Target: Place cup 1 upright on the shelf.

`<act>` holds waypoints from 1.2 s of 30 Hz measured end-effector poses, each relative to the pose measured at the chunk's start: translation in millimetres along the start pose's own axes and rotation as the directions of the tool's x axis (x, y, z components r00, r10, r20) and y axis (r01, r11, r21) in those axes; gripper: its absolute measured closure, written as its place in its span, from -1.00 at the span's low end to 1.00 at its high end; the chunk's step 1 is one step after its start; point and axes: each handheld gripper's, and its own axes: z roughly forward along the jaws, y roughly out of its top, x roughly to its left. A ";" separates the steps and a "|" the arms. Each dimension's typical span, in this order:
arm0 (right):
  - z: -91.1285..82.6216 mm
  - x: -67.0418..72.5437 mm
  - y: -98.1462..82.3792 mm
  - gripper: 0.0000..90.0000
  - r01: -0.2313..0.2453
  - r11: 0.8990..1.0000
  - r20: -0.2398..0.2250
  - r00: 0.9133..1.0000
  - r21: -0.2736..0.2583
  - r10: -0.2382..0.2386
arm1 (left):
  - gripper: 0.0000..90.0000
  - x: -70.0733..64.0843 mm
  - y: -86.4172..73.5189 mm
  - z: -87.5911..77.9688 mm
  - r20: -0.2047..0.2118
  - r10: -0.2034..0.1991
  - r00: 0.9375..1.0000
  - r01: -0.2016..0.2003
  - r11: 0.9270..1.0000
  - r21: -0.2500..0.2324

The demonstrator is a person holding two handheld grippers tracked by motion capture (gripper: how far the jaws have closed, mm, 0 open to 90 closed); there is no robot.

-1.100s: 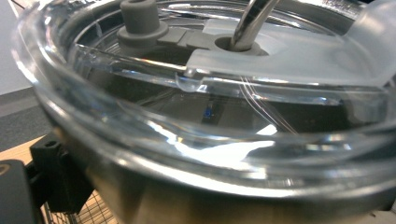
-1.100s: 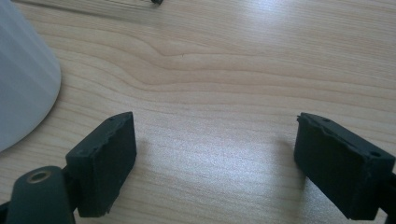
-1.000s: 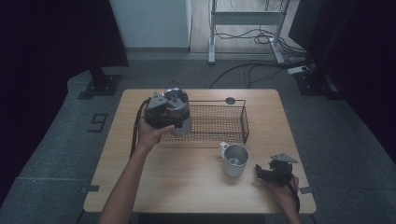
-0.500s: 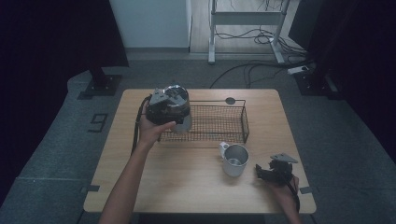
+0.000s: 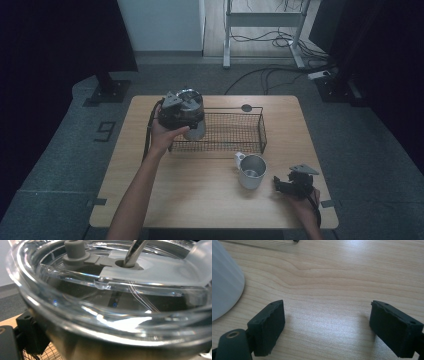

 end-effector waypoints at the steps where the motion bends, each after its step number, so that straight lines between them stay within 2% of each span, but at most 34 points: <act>1: 0.0 0.0 0.0 -0.71 0.000 1.000 0.000 1.000 0.000 0.000 | -0.91 0.8 -0.1 1.3 -0.001 -0.005 1.000 0.005 1.000 0.003; 4: 0.0 0.0 0.0 -0.71 -0.001 1.000 0.002 1.000 0.000 0.001 | -0.91 3.3 1.3 5.4 -0.016 0.004 1.000 -0.003 1.000 0.013; 11: 0.0 0.0 0.0 -0.71 -0.002 1.000 0.002 1.000 0.000 0.002 | -0.91 4.4 2.0 13.7 -0.011 -0.002 1.000 0.002 1.000 0.021; 16: -0.1 0.0 0.0 -0.71 -0.003 1.000 0.002 1.000 0.000 0.003 | -0.91 7.5 0.5 23.5 -0.024 0.002 1.000 -0.001 0.999 0.036; 26: -0.1 0.0 0.0 -0.71 -0.003 1.000 0.002 1.000 0.000 0.003 | -0.91 14.0 -4.8 32.2 -0.042 -0.009 0.999 0.011 0.999 0.051; 32: 0.0 0.0 0.0 -0.71 -0.004 1.000 0.002 1.000 0.000 0.004 | -0.91 17.0 -13.0 39.5 -0.019 -0.013 1.000 0.014 0.998 0.059; 36: -0.1 0.1 0.0 -0.71 -0.004 1.000 0.002 1.000 0.000 0.004 | -0.91 18.9 -17.1 44.6 -0.027 -0.015 1.000 0.017 0.997 0.072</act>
